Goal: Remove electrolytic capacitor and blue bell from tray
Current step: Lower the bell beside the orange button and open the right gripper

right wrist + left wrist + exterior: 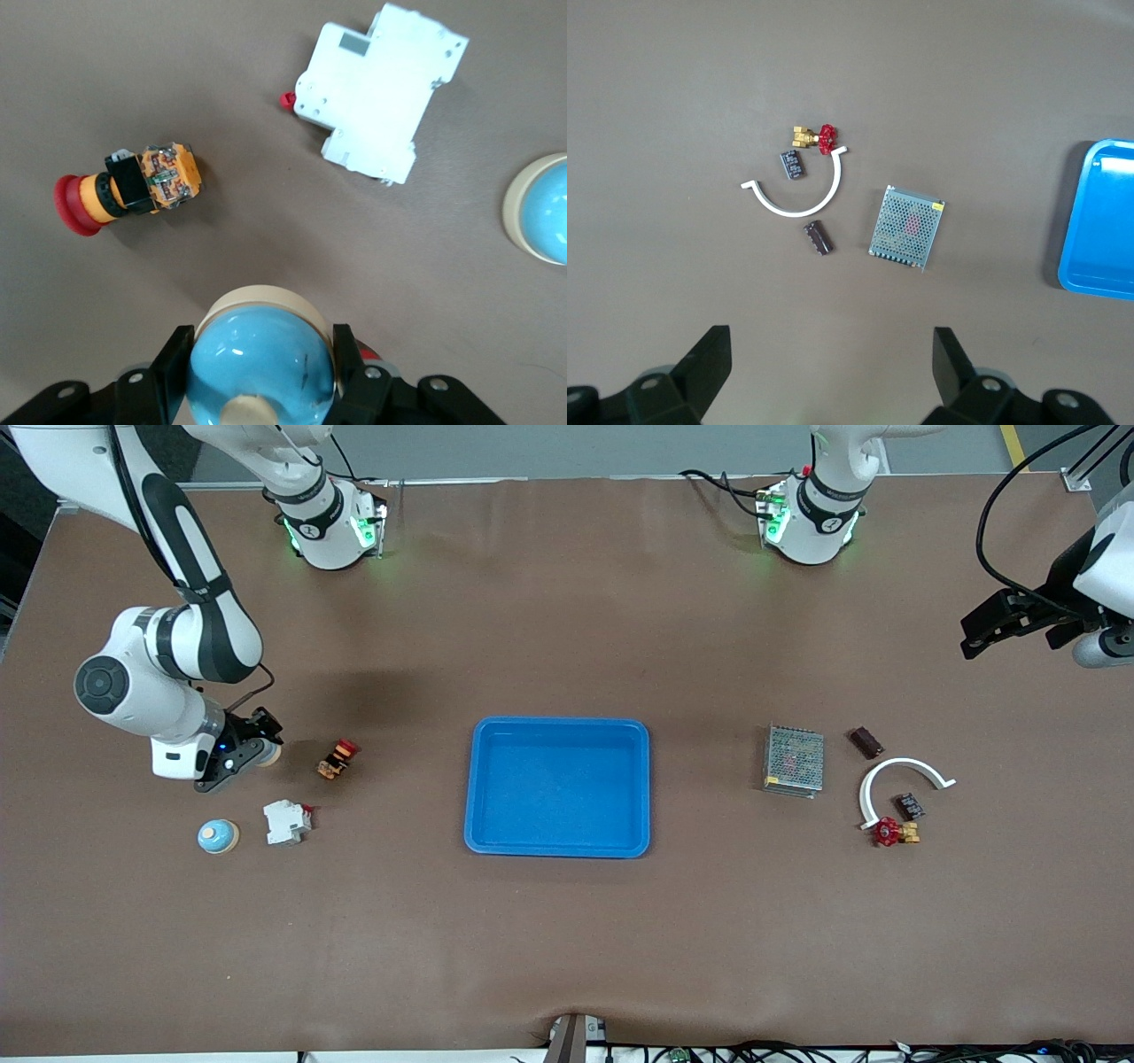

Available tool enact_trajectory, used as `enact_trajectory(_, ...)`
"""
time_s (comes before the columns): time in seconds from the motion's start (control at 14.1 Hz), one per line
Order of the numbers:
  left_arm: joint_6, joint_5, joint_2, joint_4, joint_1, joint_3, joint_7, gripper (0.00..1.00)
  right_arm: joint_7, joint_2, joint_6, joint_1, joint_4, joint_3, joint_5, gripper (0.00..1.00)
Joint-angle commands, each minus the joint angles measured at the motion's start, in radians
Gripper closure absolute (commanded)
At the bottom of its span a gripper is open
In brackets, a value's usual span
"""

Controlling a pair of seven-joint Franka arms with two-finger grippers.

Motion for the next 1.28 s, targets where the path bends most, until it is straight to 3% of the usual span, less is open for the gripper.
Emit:
enact_trajectory(0.0,0.019,-0.004,-0.012,-0.015,0.008,-0.008,0.018,0.00,-0.008,0.024,0.020,-0.002,-0.008,0.010,-0.013,0.69)
enact_trajectory(1.21,0.015,0.001,-0.003,-0.015,-0.006,-0.018,0.019,0.00,-0.007,0.111,0.155,0.011,-0.040,0.010,-0.013,0.69)
